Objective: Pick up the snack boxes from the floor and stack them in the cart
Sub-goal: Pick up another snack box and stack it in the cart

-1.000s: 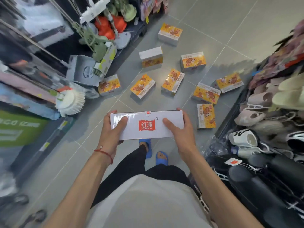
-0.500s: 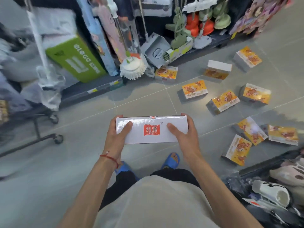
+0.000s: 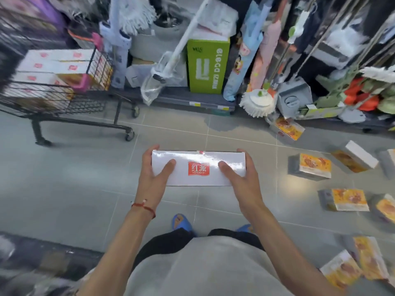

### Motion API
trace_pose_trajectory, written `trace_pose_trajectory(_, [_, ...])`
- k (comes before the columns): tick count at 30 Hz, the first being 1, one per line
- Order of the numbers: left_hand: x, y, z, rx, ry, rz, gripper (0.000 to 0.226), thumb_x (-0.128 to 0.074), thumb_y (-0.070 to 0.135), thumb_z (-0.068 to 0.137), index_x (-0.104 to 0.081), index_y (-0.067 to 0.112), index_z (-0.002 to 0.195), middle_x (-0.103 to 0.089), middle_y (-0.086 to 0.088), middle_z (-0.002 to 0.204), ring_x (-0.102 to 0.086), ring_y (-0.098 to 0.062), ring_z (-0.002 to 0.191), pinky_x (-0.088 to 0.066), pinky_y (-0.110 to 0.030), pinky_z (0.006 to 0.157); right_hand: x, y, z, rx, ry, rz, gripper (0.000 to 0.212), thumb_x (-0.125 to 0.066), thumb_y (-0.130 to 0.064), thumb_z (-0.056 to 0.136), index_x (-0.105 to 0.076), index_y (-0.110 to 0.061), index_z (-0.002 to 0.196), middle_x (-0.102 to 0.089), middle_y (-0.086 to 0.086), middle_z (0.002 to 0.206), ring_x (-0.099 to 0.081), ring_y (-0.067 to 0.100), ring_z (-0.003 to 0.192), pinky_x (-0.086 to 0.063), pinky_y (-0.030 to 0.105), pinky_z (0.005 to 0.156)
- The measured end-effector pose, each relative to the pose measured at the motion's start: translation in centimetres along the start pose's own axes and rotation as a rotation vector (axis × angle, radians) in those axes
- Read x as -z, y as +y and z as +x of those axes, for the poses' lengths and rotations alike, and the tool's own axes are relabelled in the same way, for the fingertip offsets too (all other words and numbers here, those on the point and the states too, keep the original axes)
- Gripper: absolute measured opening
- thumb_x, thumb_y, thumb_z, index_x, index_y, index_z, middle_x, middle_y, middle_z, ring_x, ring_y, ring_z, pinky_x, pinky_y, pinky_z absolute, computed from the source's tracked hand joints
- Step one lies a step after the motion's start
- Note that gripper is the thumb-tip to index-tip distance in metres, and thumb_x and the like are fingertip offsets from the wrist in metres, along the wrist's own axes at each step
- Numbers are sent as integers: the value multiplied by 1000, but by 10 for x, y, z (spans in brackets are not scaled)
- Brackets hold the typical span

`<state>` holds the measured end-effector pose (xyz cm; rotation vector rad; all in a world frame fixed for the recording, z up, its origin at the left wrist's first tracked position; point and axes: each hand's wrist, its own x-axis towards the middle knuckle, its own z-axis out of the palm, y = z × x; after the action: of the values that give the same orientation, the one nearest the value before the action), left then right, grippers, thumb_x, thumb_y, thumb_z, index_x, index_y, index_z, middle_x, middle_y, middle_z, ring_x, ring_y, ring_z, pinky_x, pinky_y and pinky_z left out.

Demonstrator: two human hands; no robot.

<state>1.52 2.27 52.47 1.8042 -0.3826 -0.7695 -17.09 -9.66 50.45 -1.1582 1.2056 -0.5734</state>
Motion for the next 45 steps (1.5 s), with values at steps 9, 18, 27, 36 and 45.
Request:
trace_pose_trajectory(9, [131, -12, 40, 27, 194, -82, 46, -65, 20, 96, -41, 39, 130, -55, 6, 120, -60, -6, 98, -52, -15, 77, -149, -24, 9, 53, -203, -118, 68, -80, -31, 92, -44, -32, 150, -59, -8, 139, -58, 11, 127, -51, 30, 107])
trace_pose_trajectory(18, [208, -15, 110, 95, 379, -150, 48, -63, 6, 95, -42, 24, 135, -55, 16, 106, -61, 10, 79, -51, -9, 71, -274, -50, 65, 27, -380, -162, 68, -77, -18, 93, -42, -28, 151, -56, -22, 123, -61, -14, 104, -51, 5, 75])
trace_pose_trajectory(27, [278, 2, 205, 188, 529, -142, 46, -67, 26, 94, -43, 43, 129, -56, -4, 131, -61, -24, 115, -55, -35, 93, -399, -98, 143, -17, -578, -222, 60, -78, -18, 93, -45, -31, 142, -63, -9, 122, -65, -1, 104, -52, 8, 74])
trace_pose_trajectory(36, [349, 30, 299, 198, 614, -186, 46, -63, 23, 97, -41, 35, 136, -61, -1, 120, -66, -12, 95, -54, -15, 70, -516, -134, 199, -16, -607, -250, 59, -80, -22, 91, -48, -36, 138, -71, -14, 117, -70, 0, 104, -55, 18, 85])
trace_pose_trajectory(45, [463, 46, 405, 131, 546, -189, 43, -61, 15, 98, -43, 28, 135, -62, 12, 112, -67, -5, 91, -57, -24, 74, -658, -161, 218, 3, -504, -125, 60, -78, -15, 92, -49, -34, 141, -68, -13, 122, -69, 5, 111, -59, 21, 84])
